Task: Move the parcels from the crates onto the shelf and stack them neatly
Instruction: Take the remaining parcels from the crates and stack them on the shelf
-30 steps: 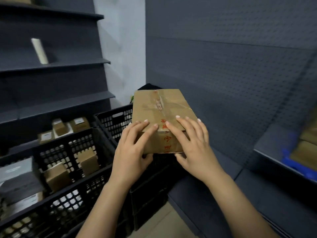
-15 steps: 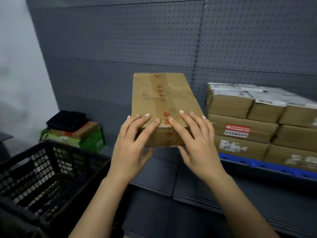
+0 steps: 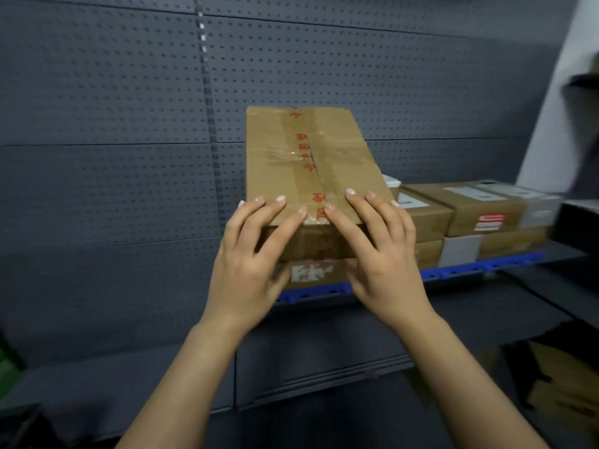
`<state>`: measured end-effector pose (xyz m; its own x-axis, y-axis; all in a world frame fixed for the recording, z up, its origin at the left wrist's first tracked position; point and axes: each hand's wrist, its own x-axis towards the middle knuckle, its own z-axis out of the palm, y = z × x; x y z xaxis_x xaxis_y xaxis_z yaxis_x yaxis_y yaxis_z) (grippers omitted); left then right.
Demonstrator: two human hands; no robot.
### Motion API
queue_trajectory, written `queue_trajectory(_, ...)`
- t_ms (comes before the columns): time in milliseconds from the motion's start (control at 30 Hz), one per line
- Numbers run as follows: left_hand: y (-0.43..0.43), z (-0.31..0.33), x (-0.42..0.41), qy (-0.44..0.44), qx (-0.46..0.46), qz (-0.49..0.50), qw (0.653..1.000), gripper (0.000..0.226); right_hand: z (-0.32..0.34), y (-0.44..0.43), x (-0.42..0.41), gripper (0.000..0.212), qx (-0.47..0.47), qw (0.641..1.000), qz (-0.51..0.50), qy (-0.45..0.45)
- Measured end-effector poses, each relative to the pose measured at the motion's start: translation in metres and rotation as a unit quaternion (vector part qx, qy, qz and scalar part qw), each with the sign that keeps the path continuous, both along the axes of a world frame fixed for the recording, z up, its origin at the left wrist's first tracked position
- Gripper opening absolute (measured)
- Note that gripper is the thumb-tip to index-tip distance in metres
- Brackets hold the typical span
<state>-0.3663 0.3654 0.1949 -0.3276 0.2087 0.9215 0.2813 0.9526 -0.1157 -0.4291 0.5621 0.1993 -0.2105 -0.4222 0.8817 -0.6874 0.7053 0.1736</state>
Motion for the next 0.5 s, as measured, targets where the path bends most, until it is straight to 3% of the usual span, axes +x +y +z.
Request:
queue_trajectory(233, 0.099, 0.011, -0.064, 0.009, 0.024, -0.06, 0.998, 0.078, 0.012, 0.1, -0.046, 0.095, 0.002, 0.998, -0.057, 0.014)
queue_trajectory(500, 0.224, 0.007, -0.144, 0.001, 0.032, -0.064, 0.997, 0.085, 0.015, 0.228, -0.123, 0.093, 0.022, 0.997, -0.068, 0.021)
